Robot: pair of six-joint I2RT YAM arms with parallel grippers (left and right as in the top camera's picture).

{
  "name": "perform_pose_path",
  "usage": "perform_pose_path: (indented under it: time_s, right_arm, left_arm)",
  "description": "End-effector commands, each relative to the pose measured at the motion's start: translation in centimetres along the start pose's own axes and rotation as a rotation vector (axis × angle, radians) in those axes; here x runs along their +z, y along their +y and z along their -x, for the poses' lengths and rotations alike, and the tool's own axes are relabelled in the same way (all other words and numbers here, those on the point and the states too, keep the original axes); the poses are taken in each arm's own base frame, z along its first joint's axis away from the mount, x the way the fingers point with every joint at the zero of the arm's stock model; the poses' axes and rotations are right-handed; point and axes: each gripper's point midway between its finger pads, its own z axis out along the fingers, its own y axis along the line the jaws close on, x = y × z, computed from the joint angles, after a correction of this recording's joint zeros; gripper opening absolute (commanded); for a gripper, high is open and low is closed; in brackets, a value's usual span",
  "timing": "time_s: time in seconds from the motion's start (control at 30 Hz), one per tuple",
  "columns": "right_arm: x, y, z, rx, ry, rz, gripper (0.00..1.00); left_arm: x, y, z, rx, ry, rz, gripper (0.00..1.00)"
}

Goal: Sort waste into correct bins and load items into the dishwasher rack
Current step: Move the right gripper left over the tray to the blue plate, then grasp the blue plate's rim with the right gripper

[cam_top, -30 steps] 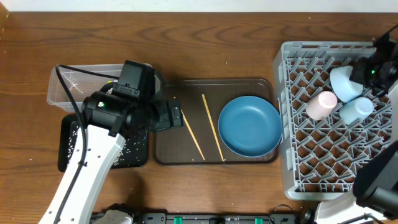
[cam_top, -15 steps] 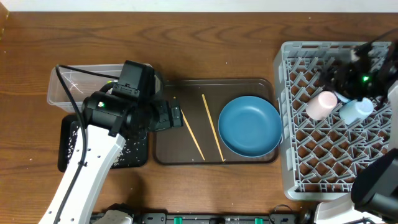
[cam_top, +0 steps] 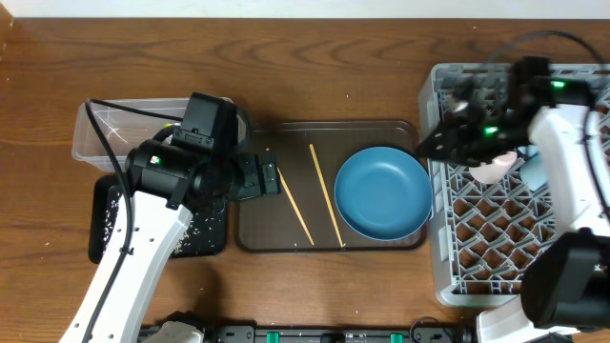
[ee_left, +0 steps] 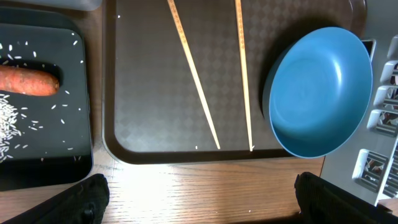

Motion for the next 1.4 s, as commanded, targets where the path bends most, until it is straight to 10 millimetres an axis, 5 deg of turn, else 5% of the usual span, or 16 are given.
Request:
perform_pose_path:
  time_s: [0.0,0.2,0.47,0.67,0.93,1.37]
  right_arm:
    - [1.9,1.8,-1.1,-0.153,0.058,-0.096,0.49]
    - [5.7,4.8,-1.7,-0.282,0.101,-0.197,0.50]
    - [8.3,5.5,-1.9,-0.290,0.054,-0.474,0.51]
    - [11.1,6.9,-3.6,-0.295,0.056,-0.497,0.50]
    - [13.4,5.7,-6.6,-0.244,0.116,-0.519,0.49]
    - [16.2,4.6,-8.5,-0.291,0.139,-0.510,0.48]
  left_arm:
    - [-0.7,-0.1,0.5,0.002,-0.026,-0.005,0.98]
    - [-0.7,-0.1,0.5,0.002,-0.026,-0.005,0.98]
    - [-0.7,-0.1,0.5,0.002,-0.025,-0.005,0.98]
    - [-0.7,-0.1,0.5,0.002,-0.026,-0.005,0.98]
    - [-0.7,-0.1,0.5,0.002,-0.025,-0.005,0.98]
    - [-0.7,-0.1,0.5,0.003,-0.025,-0.005,0.98]
